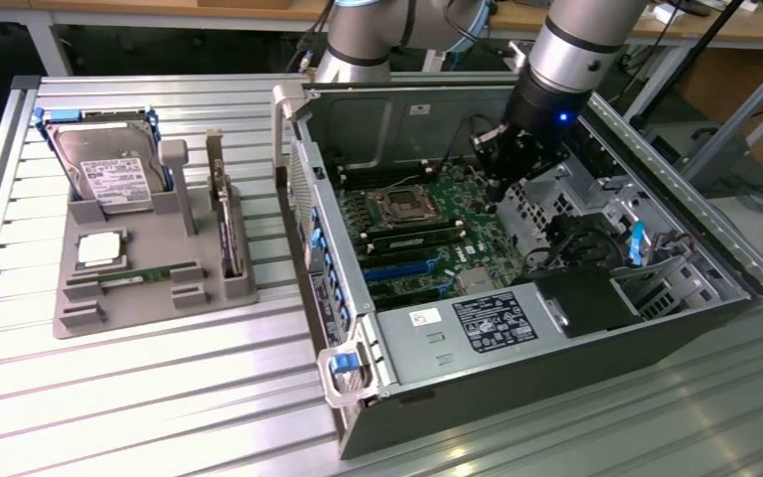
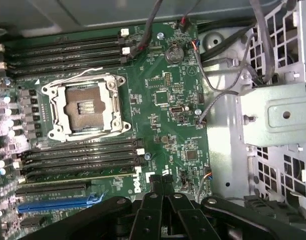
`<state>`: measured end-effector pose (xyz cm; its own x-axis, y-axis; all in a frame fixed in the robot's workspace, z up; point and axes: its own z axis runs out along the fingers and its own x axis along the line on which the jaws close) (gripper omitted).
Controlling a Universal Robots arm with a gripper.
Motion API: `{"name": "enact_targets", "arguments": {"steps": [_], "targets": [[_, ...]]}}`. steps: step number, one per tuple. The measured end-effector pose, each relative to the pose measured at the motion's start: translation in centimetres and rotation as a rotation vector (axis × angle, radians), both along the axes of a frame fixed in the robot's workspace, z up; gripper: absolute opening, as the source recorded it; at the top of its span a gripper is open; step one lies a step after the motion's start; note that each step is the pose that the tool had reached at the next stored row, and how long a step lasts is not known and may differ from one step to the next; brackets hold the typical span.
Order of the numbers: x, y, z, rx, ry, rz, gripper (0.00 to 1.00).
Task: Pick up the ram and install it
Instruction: 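Press down the ram until it locks into place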
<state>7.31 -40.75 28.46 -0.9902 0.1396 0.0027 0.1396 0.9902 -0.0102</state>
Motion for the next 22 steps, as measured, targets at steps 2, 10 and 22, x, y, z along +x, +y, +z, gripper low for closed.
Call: {"name": "enact_targets", "arguments": {"steps": [2,10,22], "targets": [[0.0,0.0,0.0,0.0,0.0,-0.058,0.1],[0.0,0.0,-0.01,-0.0001,0.0,-0.275,0.1],[-0.01,0.0,-0.02,0.0,0.0,-0.034,0.1]]}}
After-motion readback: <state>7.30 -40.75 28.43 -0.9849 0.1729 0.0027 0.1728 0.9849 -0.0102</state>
